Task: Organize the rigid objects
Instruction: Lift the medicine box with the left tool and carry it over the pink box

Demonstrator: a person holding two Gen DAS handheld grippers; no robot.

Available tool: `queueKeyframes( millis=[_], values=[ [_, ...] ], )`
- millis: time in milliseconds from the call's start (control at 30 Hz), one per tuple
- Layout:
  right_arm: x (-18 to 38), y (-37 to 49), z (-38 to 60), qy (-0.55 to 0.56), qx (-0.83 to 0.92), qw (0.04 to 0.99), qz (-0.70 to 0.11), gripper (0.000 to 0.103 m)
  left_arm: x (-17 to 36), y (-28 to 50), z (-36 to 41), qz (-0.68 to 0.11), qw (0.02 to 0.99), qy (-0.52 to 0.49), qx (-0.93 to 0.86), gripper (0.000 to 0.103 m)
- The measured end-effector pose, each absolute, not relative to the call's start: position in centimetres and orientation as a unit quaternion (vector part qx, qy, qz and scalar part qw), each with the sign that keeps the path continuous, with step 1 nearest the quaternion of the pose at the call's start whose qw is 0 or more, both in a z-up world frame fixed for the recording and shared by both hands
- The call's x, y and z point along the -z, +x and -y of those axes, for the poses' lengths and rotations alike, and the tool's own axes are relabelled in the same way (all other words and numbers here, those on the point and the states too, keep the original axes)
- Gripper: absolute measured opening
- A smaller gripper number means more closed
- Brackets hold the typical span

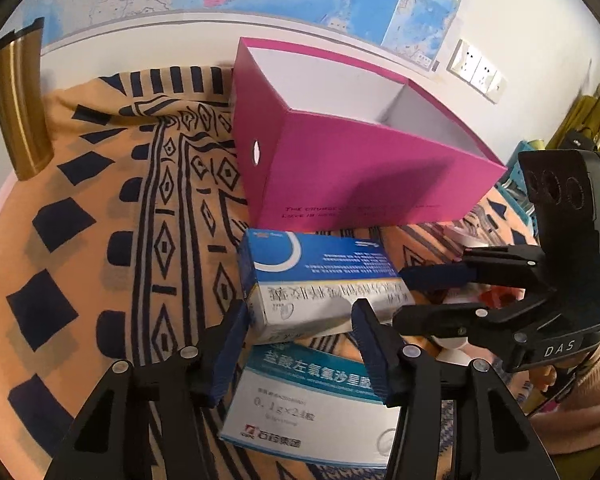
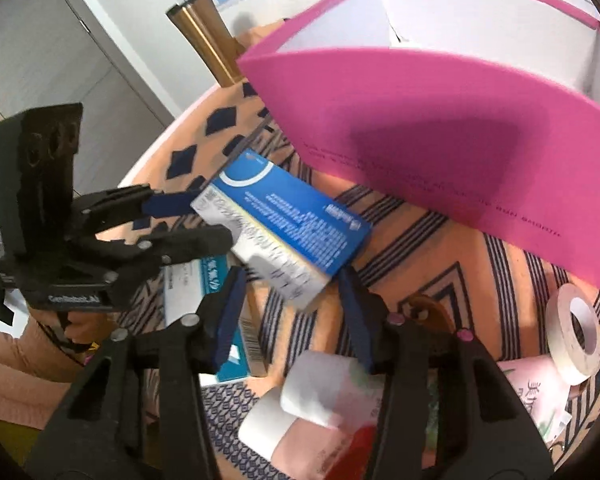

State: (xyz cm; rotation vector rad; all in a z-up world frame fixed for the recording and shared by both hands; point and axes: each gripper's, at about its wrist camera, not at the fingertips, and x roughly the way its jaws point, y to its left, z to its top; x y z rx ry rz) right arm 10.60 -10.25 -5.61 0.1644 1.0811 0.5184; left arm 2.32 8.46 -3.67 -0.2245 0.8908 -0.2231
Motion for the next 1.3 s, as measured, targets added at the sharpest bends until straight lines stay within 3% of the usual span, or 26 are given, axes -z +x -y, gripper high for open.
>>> queueKeyframes(
  millis=[967, 1300],
  values=[
    [-7.9, 8.5, 14.7, 0.035, -0.218, 0.911, -0.348, 0.051, -8.9, 2.8, -4.1, -0.282, 0.945, -0.051, 0.161, 0.061],
    [-8.1, 13.9, 15.7, 0.019, -0.189, 0.922, -0.337, 0.051, -7.6, 9.3, -4.7, -0.309, 0.942, -0.039, 0.123, 0.061]
  ],
)
